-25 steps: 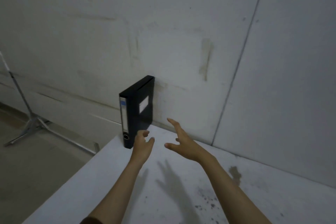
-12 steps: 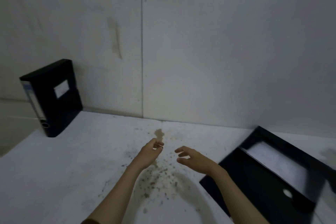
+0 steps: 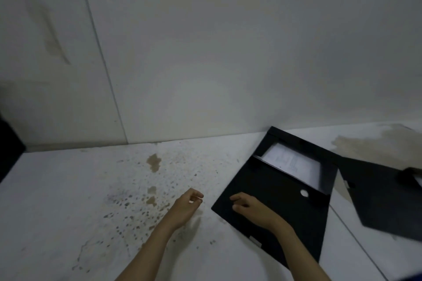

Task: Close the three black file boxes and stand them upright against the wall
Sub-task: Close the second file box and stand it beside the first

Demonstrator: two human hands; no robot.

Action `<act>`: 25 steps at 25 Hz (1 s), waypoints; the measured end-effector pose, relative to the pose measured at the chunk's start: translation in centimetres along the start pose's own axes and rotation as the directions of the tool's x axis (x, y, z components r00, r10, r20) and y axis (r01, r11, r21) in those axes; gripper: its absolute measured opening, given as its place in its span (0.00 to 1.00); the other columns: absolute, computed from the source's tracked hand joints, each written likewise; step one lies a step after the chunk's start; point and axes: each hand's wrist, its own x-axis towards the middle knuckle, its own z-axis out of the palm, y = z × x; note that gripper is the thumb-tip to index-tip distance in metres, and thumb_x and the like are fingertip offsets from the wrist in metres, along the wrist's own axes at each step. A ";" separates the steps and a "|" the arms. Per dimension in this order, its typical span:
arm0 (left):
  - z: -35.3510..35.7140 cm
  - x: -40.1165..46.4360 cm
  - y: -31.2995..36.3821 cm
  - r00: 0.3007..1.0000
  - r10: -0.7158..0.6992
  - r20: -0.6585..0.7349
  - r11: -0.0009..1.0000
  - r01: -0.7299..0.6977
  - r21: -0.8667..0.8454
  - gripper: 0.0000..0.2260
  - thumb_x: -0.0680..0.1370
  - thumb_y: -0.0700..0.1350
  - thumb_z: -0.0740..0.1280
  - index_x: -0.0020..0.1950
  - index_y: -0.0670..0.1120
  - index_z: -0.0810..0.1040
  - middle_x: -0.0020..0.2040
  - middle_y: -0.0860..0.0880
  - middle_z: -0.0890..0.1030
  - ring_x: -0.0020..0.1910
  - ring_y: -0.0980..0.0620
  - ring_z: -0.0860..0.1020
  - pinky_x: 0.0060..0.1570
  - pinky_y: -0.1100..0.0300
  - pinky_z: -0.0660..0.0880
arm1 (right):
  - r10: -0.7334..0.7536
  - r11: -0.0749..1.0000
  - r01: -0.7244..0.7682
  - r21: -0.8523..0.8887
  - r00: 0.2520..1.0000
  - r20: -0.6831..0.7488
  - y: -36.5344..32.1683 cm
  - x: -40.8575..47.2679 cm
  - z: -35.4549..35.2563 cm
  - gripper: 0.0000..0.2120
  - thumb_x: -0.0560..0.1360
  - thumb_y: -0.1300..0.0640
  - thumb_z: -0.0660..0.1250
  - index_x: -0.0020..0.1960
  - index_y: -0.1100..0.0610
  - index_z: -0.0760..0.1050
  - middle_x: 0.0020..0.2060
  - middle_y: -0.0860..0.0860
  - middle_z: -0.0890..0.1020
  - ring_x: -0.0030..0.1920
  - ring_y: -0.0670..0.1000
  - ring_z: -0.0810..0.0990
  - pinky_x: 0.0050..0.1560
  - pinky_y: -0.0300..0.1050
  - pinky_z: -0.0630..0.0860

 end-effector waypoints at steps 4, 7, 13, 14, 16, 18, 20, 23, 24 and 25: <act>2.2 1.0 -0.2 0.997 0.005 0.080 1.000 -0.007 0.026 0.05 0.79 0.43 0.58 0.51 0.51 0.73 0.56 0.49 0.76 0.58 0.52 0.74 0.45 0.67 0.70 | 0.089 0.995 -0.081 0.062 0.987 -0.131 3.5 -1.0 -0.4 0.18 0.77 0.53 0.61 0.66 0.51 0.67 0.68 0.52 0.68 0.66 0.50 0.68 0.65 0.42 0.66; 4.4 1.8 -0.3 0.987 -0.012 0.163 0.997 -0.001 0.079 0.11 0.80 0.43 0.57 0.61 0.48 0.72 0.60 0.50 0.75 0.61 0.53 0.73 0.55 0.64 0.68 | 0.176 0.984 -0.167 0.064 0.971 -0.164 6.3 -1.6 -0.9 0.20 0.77 0.52 0.60 0.69 0.51 0.64 0.70 0.55 0.63 0.69 0.55 0.65 0.67 0.45 0.63; 9.0 4.3 0.9 0.963 -0.006 0.268 0.991 -0.030 0.128 0.21 0.80 0.41 0.57 0.73 0.46 0.60 0.74 0.47 0.63 0.73 0.50 0.63 0.68 0.62 0.60 | 0.282 0.952 -0.303 -0.049 0.926 -0.251 11.6 -0.6 -3.4 0.22 0.76 0.52 0.61 0.69 0.48 0.62 0.75 0.56 0.54 0.74 0.59 0.53 0.74 0.54 0.54; 9.7 5.0 1.0 0.962 -0.014 0.272 0.988 -0.027 0.149 0.22 0.80 0.41 0.57 0.74 0.46 0.59 0.76 0.47 0.60 0.74 0.50 0.59 0.71 0.60 0.57 | 0.282 0.948 -0.310 -0.076 0.926 -0.251 12.3 -0.4 -4.0 0.22 0.76 0.52 0.61 0.69 0.46 0.62 0.75 0.55 0.52 0.75 0.59 0.50 0.74 0.56 0.52; 10.8 6.0 0.9 0.960 -0.048 0.276 0.970 -0.022 0.244 0.24 0.80 0.43 0.57 0.76 0.47 0.54 0.78 0.47 0.52 0.77 0.48 0.51 0.74 0.56 0.50 | 0.261 0.943 -0.301 -0.143 0.934 -0.244 13.3 0.0 -5.0 0.22 0.76 0.52 0.60 0.68 0.42 0.61 0.76 0.54 0.48 0.75 0.59 0.45 0.74 0.59 0.48; 11.8 6.9 0.7 0.962 -0.088 0.259 0.935 -0.010 0.354 0.25 0.81 0.46 0.55 0.76 0.49 0.51 0.79 0.48 0.47 0.77 0.48 0.45 0.75 0.54 0.46 | 0.218 0.936 -0.270 -0.224 0.948 -0.231 14.3 0.4 -6.4 0.23 0.76 0.54 0.59 0.67 0.38 0.60 0.76 0.52 0.45 0.75 0.59 0.42 0.74 0.61 0.45; 12.5 7.1 0.5 0.968 -0.103 0.228 0.891 -0.013 0.453 0.25 0.81 0.48 0.54 0.76 0.49 0.49 0.79 0.49 0.45 0.77 0.48 0.43 0.75 0.53 0.45 | 0.165 0.920 -0.226 -0.320 0.964 -0.207 15.5 1.1 -7.8 0.25 0.75 0.56 0.59 0.68 0.36 0.59 0.76 0.50 0.45 0.75 0.59 0.41 0.73 0.62 0.41; 13.2 6.8 -0.4 0.979 -0.071 0.191 0.788 -0.062 0.612 0.28 0.80 0.53 0.52 0.76 0.49 0.43 0.78 0.49 0.40 0.77 0.49 0.41 0.75 0.51 0.44 | 0.101 0.895 -0.152 -0.420 0.985 -0.141 16.6 2.0 -9.7 0.27 0.75 0.51 0.60 0.69 0.34 0.55 0.76 0.47 0.44 0.75 0.57 0.39 0.71 0.64 0.37; 13.6 6.8 -0.9 0.982 -0.064 0.177 0.759 -0.068 0.648 0.30 0.79 0.58 0.49 0.76 0.50 0.40 0.77 0.50 0.37 0.77 0.49 0.39 0.75 0.51 0.42 | 0.089 0.887 -0.129 -0.444 0.990 -0.110 17.0 2.3 -10.3 0.28 0.74 0.47 0.61 0.69 0.33 0.53 0.76 0.46 0.43 0.75 0.57 0.37 0.71 0.65 0.36; 14.1 6.8 -1.6 0.988 -0.047 0.148 0.747 -0.064 0.662 0.34 0.75 0.65 0.45 0.75 0.52 0.37 0.76 0.51 0.35 0.76 0.51 0.37 0.74 0.51 0.40 | 0.082 0.878 -0.110 -0.467 0.993 -0.079 17.3 2.6 -11.0 0.30 0.73 0.44 0.62 0.69 0.33 0.51 0.76 0.45 0.42 0.75 0.56 0.36 0.70 0.65 0.34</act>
